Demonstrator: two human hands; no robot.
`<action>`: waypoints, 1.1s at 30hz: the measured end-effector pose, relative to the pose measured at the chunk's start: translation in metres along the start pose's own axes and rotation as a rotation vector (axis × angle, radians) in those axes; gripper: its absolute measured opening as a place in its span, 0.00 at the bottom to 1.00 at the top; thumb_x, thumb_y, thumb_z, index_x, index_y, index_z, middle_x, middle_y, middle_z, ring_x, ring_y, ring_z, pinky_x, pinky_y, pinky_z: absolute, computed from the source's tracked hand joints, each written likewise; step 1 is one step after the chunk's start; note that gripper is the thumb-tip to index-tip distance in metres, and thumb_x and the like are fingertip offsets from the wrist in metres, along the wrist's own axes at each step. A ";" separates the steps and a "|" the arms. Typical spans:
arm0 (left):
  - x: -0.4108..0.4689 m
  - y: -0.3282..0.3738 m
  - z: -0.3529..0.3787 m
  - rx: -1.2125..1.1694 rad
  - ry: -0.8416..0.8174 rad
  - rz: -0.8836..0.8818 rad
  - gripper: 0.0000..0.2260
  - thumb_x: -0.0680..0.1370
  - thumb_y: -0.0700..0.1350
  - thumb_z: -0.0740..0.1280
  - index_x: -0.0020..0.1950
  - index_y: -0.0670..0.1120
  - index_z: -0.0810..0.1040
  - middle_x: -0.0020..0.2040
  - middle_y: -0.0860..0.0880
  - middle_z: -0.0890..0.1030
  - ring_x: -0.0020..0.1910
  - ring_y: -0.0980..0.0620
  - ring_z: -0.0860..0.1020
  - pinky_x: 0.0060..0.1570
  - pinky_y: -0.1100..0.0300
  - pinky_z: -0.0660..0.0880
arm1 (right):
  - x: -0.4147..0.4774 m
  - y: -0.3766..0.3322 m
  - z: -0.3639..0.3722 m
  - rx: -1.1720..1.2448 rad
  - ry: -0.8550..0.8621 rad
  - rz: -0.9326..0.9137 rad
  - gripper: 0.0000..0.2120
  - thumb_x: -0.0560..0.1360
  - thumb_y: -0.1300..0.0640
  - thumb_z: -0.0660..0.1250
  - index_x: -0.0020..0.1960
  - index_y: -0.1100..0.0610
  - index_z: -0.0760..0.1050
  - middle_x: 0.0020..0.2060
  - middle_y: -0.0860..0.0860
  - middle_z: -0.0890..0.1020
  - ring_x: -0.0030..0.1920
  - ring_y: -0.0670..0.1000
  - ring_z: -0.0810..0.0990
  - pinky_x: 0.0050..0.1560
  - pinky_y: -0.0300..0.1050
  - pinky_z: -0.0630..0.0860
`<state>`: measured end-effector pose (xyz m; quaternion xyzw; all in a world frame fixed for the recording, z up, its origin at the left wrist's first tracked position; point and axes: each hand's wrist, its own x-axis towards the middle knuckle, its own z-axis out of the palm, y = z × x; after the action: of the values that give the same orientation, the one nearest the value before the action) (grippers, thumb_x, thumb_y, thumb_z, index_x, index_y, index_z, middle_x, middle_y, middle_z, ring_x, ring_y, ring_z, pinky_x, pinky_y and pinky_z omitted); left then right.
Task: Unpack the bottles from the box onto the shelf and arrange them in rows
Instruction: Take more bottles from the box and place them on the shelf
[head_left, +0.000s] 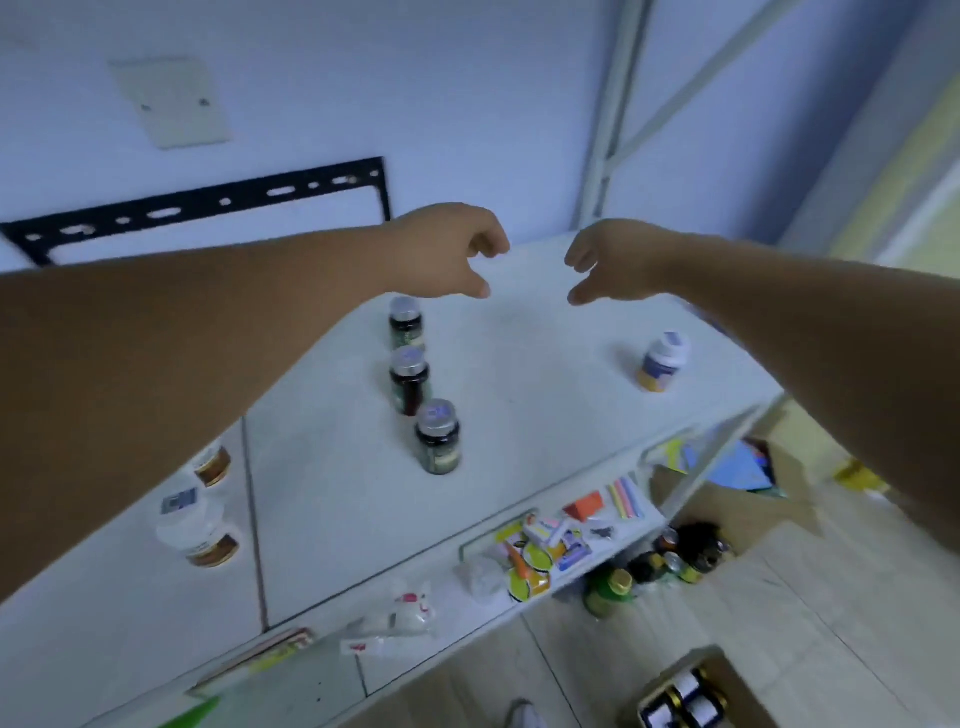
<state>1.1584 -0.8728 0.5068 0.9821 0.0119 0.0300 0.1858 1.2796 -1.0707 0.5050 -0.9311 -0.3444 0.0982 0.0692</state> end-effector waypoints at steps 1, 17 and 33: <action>0.008 0.023 0.007 -0.014 -0.022 0.062 0.20 0.73 0.46 0.75 0.63 0.52 0.76 0.58 0.56 0.78 0.57 0.55 0.76 0.53 0.63 0.70 | -0.018 0.015 -0.006 -0.012 0.016 0.038 0.25 0.71 0.51 0.74 0.63 0.63 0.75 0.59 0.58 0.81 0.58 0.59 0.78 0.61 0.53 0.74; 0.059 0.351 0.240 0.028 -0.548 0.630 0.18 0.72 0.45 0.77 0.60 0.46 0.79 0.53 0.51 0.83 0.46 0.55 0.79 0.46 0.64 0.72 | -0.325 0.274 0.067 0.060 -0.132 0.647 0.21 0.74 0.47 0.71 0.60 0.61 0.79 0.57 0.57 0.81 0.57 0.56 0.77 0.59 0.48 0.74; 0.018 0.348 0.597 0.257 -1.233 0.470 0.21 0.73 0.47 0.76 0.64 0.45 0.77 0.59 0.48 0.80 0.55 0.49 0.79 0.57 0.54 0.76 | -0.434 0.395 0.409 0.598 -0.494 0.931 0.18 0.71 0.54 0.71 0.57 0.63 0.78 0.53 0.58 0.81 0.53 0.59 0.79 0.52 0.48 0.78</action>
<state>1.2188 -1.4137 0.0801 0.8102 -0.3069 -0.4986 0.0289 1.1107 -1.6274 0.0883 -0.8738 0.1359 0.4238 0.1958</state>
